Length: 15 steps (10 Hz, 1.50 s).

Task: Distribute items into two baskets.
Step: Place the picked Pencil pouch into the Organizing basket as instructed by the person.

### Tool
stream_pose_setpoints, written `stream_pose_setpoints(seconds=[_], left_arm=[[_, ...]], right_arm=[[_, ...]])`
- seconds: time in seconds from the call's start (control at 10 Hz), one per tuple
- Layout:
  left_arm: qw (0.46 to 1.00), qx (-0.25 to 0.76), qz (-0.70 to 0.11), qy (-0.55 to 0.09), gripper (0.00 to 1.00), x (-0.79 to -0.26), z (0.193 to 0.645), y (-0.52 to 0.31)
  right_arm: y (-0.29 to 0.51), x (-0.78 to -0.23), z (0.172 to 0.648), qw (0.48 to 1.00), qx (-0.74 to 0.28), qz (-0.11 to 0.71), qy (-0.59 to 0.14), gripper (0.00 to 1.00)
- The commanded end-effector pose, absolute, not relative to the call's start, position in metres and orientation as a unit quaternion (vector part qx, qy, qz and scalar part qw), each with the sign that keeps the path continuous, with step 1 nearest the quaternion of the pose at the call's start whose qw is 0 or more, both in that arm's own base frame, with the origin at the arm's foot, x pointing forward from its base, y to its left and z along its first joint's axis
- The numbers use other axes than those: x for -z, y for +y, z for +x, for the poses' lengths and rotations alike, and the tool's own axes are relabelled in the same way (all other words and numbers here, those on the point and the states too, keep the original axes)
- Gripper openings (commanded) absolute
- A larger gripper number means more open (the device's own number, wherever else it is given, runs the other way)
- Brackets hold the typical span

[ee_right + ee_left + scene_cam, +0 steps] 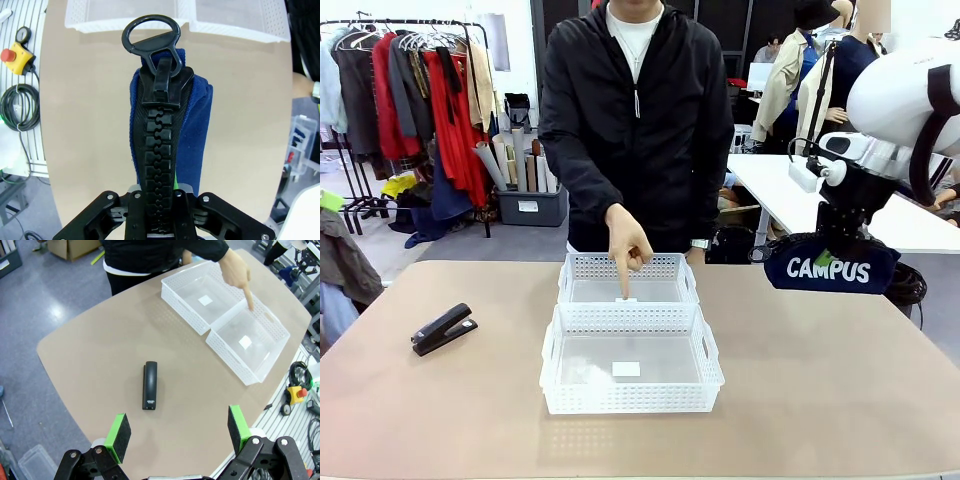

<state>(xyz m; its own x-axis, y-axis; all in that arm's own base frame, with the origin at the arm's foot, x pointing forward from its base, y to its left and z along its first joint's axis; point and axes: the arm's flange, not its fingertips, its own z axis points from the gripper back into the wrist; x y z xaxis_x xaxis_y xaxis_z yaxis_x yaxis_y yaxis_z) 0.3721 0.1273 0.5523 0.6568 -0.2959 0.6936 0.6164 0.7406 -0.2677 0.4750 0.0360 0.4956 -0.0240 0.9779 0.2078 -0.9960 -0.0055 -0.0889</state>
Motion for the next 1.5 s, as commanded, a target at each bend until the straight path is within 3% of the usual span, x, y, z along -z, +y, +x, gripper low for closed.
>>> stream_pose_setpoints(seconds=[0.0, 0.4, 1.4], left_arm=[[0.875, 0.261, -0.248, -0.324, 1.0, -0.553, 0.371, 0.128], [0.875, 0.261, -0.248, -0.324, 1.0, -0.553, 0.371, 0.128], [0.875, 0.261, -0.248, -0.324, 1.0, -0.553, 0.371, 0.128]], right_arm=[[0.036, -0.497, 0.473, 0.7, -0.705, 0.045, -0.108, 0.0], [0.036, -0.496, 0.475, 0.697, -0.708, 0.043, -0.105, 0.0], [0.129, -0.5, 0.409, 0.662, -0.74, 0.045, -0.108, 0.0]])
